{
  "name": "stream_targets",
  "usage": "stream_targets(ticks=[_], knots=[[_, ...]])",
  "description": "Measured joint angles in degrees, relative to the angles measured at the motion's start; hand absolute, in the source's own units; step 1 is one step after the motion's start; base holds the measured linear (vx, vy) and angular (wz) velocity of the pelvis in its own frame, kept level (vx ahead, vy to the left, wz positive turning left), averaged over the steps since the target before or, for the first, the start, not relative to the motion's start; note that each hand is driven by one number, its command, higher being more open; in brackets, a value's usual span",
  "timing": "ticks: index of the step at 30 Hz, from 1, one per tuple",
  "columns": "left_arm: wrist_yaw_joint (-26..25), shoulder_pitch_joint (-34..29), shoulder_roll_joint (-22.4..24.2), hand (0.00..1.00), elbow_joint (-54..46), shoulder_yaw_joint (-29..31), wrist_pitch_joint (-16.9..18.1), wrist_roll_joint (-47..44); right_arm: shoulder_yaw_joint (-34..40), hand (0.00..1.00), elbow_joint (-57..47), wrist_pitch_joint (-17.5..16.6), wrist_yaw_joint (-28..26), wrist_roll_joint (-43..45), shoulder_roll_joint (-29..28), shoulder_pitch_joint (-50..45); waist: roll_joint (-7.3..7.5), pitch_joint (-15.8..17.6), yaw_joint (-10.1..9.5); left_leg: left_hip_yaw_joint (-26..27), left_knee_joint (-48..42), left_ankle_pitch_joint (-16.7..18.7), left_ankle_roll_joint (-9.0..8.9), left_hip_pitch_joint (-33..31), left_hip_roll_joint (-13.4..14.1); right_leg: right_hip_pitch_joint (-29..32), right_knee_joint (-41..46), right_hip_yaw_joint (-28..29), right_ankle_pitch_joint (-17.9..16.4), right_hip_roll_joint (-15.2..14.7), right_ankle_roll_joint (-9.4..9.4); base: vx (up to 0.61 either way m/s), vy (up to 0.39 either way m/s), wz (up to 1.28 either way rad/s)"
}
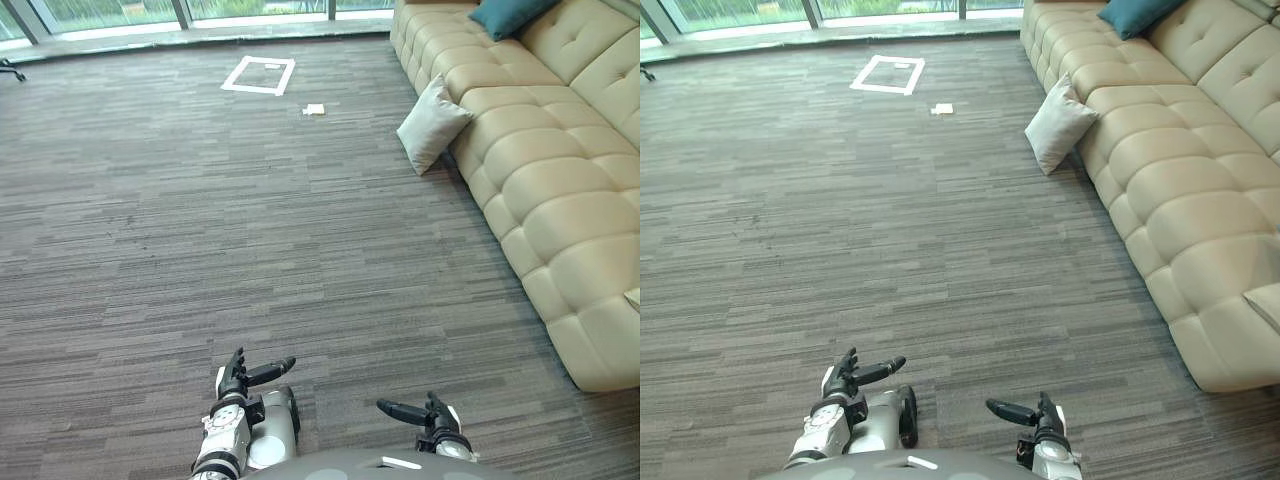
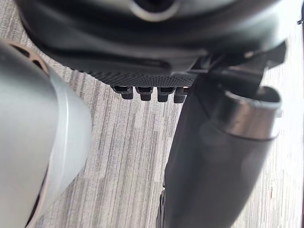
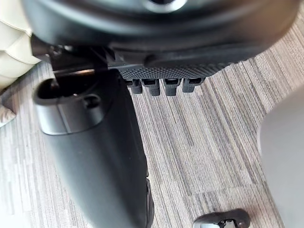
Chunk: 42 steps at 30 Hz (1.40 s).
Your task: Pick up cushions and gather them together orderly.
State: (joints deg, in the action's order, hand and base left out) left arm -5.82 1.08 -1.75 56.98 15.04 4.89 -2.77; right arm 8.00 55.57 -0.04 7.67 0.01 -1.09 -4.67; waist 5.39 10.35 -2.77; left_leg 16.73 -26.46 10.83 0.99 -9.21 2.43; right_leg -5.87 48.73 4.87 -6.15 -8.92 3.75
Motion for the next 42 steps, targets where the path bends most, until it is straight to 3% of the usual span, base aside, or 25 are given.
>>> stream_targets(ticks=[1,2,3,4,6,8,9,11,13,14,17,18,19,20,22,24,26,27,30,33,35,37,38,40,42], knots=[[-0.2,0.4,0.1,1.00,1.4,-0.2,-0.3,0.0,-0.1,1.00,-0.4,-0.4,-0.1,0.0,0.8,0.1,-0.48,0.3,0.29,-0.2,2.9,1.7,-0.24,4.4,-0.9,5.9,11.4,-0.9,0.7,-1.4,0.56,0.51,0.169,-0.03],[-0.3,0.5,0.2,1.00,2.0,-0.8,-0.5,0.0,-0.1,1.00,-1.5,-0.5,-0.1,0.0,1.4,0.1,-1.25,0.6,0.36,-0.2,5.5,2.2,0.11,8.9,-1.1,11.4,16.9,-3.1,-3.0,-1.8,0.14,0.51,0.139,-0.04],[-0.3,0.5,0.3,1.00,2.0,-1.0,-0.5,0.0,0.0,1.00,-1.8,-0.6,-0.1,0.0,1.5,0.1,-1.42,0.7,0.46,-0.3,6.1,2.3,0.15,9.8,-1.1,12.3,17.3,-3.8,-3.6,-1.8,-0.02,0.62,0.091,-0.07],[-0.4,0.1,0.7,1.00,2.1,-1.5,-0.5,0.0,0.2,1.00,-3.6,-1.0,-0.1,0.0,2.0,-0.1,-3.05,1.2,0.77,-1.3,10.3,2.8,-0.05,14.7,-0.7,17.6,17.2,-8.0,-6.6,-1.5,-1.08,0.53,0.033,0.03],[-0.4,0.1,1.0,1.00,2.8,-1.6,-0.5,0.0,1.4,1.00,-4.9,-1.5,0.0,0.0,1.7,0.0,-3.38,1.3,1.46,-2.1,13.0,3.8,-0.45,18.6,0.2,23.3,13.6,-11.8,-9.0,-0.7,-2.11,0.59,-0.066,0.15],[-0.2,0.1,1.1,1.00,3.4,-3.9,-0.6,0.0,1.5,1.00,-5.3,-1.9,0.1,0.1,1.6,0.6,-3.02,1.6,2.49,-2.5,14.8,5.4,-1.22,24.2,1.6,27.8,-4.2,-15.4,-8.7,0.5,-2.16,0.66,-0.207,0.51],[0.1,0.1,1.3,1.00,3.7,-5.3,-0.6,0.2,1.6,1.00,-5.3,-2.1,0.0,0.3,1.5,0.7,-1.98,1.5,3.02,-4.1,15.0,8.2,-4.29,27.3,1.9,26.8,-12.7,-15.5,-1.4,0.8,-5.50,0.69,-0.254,0.57],[0.8,0.7,3.1,1.00,4.1,-6.0,-0.5,0.2,2.0,1.00,-3.9,-1.6,0.1,-0.2,2.3,2.6,-4.03,1.7,2.41,-5.7,15.1,8.2,-4.18,27.8,2.3,25.6,-11.9,-16.7,-3.3,1.8,-5.60,0.49,-0.165,0.21],[1.4,0.7,4.9,1.00,3.9,-7.2,0.0,0.3,2.1,1.00,-3.5,-1.4,0.1,-0.6,2.5,2.8,-4.14,2.1,2.94,-6.7,15.4,5.1,-3.22,27.3,0.0,24.9,-9.5,-17.3,-4.7,0.5,-6.11,0.31,-0.075,0.33],[2.1,0.7,4.9,1.00,4.2,-7.6,0.0,1.0,2.3,1.00,-3.5,-0.9,0.1,-0.2,2.0,2.6,-3.80,1.9,3.19,-6.2,14.7,2.9,-3.07,27.6,-0.3,23.5,-8.2,-17.6,-7.4,0.0,-7.62,0.30,-0.078,0.43],[2.2,0.6,5.2,1.00,4.1,-7.6,0.0,1.2,2.0,1.00,-3.4,-1.0,0.0,-1.2,1.6,2.2,-4.18,1.7,3.23,-8.3,10.4,2.0,-4.01,27.0,0.7,20.2,-10.1,-18.4,-10.9,0.5,-7.49,0.35,-0.154,0.32],[2.2,0.3,5.2,1.00,3.5,-6.8,-0.1,1.4,2.0,1.00,-3.7,-0.7,-0.1,-1.2,2.1,1.4,-5.65,0.9,3.75,-11.5,-7.3,-1.3,-11.77,18.3,3.5,16.2,-14.8,-20.4,-10.8,1.8,-7.48,0.27,-0.128,0.34],[2.2,0.2,5.2,1.00,3.0,-6.5,-0.1,1.5,2.0,1.00,-3.7,-0.6,-0.1,-1.2,2.2,1.2,-5.94,0.8,3.73,-12.0,-12.0,-3.4,-14.92,16.3,4.4,15.0,-16.1,-20.7,-10.8,2.4,-7.53,0.38,-0.136,0.31],[2.2,-0.2,5.1,1.00,2.2,-5.1,-0.1,1.8,1.9,1.00,-3.6,-0.5,-0.2,-1.3,2.7,1.0,-6.60,0.7,3.65,-12.4,-20.0,-6.5,-16.07,12.5,6.1,12.5,-18.2,-20.9,-10.8,3.7,-7.61,0.22,-0.022,-0.06],[2.0,-0.9,5.2,1.00,0.8,-2.5,-0.1,2.2,1.5,1.00,-3.3,-0.5,0.0,-1.6,3.3,0.9,-7.90,0.7,3.46,-10.5,-32.5,-6.9,-15.56,7.2,9.4,7.6,-21.8,-20.4,-11.4,6.1,-8.96,0.25,0.029,-0.24],[1.4,-2.0,4.8,1.00,-1.9,-0.6,0.0,2.2,-0.5,1.00,-2.1,-0.4,0.1,-1.5,3.4,0.9,-7.13,0.7,3.07,-5.5,-35.9,-4.3,-10.96,2.0,10.7,2.1,-26.3,-18.9,-11.4,6.6,-9.08,0.28,0.048,-0.42],[1.1,-2.0,4.4,1.00,-2.1,-0.1,0.3,2.1,-0.7,1.00,-1.4,-0.4,-0.1,-1.5,3.3,0.9,-6.69,0.7,2.42,-0.7,-27.5,-0.6,-5.99,-1.3,11.8,-1.7,-30.3,-17.2,-10.1,6.2,-7.21,0.33,0.075,-0.50],[1.1,-2.0,4.3,1.00,-2.1,-0.1,0.3,2.2,-0.7,1.00,-1.3,-0.3,-0.1,-1.5,3.3,0.9,-6.68,0.7,2.39,-0.4,-26.1,-0.3,-5.63,-1.7,11.8,-2.1,-30.6,-17.0,-10.1,6.0,-7.16,0.39,0.117,-0.49],[1.2,-1.5,4.1,1.00,-2.8,-0.1,0.9,2.2,-0.5,1.00,-0.6,0.1,0.2,-1.1,2.9,0.8,-5.85,1.2,1.34,-0.5,-5.3,-0.1,-4.55,-4.2,9.5,-6.9,-35.1,-14.4,-9.8,4.1,-5.80,0.41,0.195,-0.48],[1.1,-1.2,3.8,1.00,-3.0,-0.1,1.3,2.1,-0.7,1.00,-0.6,0.0,0.5,-1.1,2.8,0.1,-5.71,1.2,0.24,-3.6,9.6,-4.7,-4.50,-5.9,7.8,-10.4,-36.9,-11.0,-12.7,2.2,-1.58,0.45,0.305,-0.56],[1.2,-1.1,2.8,1.00,-2.2,-0.1,1.1,2.0,-0.7,1.00,0.5,0.1,0.6,-1.1,2.5,0.5,-5.17,0.5,-0.11,-4.0,7.4,-10.9,-4.48,-5.8,7.3,-12.0,-36.5,-8.3,-14.5,0.9,-0.25,0.50,0.377,-0.51],[1.1,-1.0,1.1,1.00,-1.7,-0.1,0.8,2.0,-0.7,1.00,0.3,0.0,0.6,-1.0,0.4,-0.2,-2.17,-0.7,0.06,-3.0,5.2,-9.5,-3.92,-6.0,4.9,-11.5,-34.9,-5.9,-12.9,-2.0,-0.97,0.55,0.415,-0.14],[1.2,-0.9,0.7,1.00,-1.6,0.0,0.7,2.0,-0.7,1.00,0.4,0.0,0.5,-1.1,-0.3,-0.6,-0.88,-1.5,-0.14,-2.4,3.1,-6.9,-2.47,-6.0,3.0,-10.3,-31.7,-4.5,-10.8,-4.2,0.72,0.47,0.363,0.13],[0.9,-0.7,0.7,1.00,-1.1,-0.1,0.6,1.4,-0.7,1.00,0.4,0.0,0.3,-1.1,-0.4,-0.7,-0.55,-2.0,-0.14,-1.5,1.1,-3.6,-1.27,-5.1,1.2,-8.3,-25.2,-2.7,-8.5,-6.0,2.40,0.48,0.345,0.05],[0.1,0.0,0.3,1.00,1.3,-0.1,0.3,0.3,-0.7,1.00,0.1,-0.2,-0.1,-1.1,0.4,0.4,-0.78,-1.7,-0.07,0.1,1.6,0.2,0.15,-0.6,-0.7,2.1,-2.7,1.6,-0.3,-7.3,4.94,0.52,0.341,-0.19]])
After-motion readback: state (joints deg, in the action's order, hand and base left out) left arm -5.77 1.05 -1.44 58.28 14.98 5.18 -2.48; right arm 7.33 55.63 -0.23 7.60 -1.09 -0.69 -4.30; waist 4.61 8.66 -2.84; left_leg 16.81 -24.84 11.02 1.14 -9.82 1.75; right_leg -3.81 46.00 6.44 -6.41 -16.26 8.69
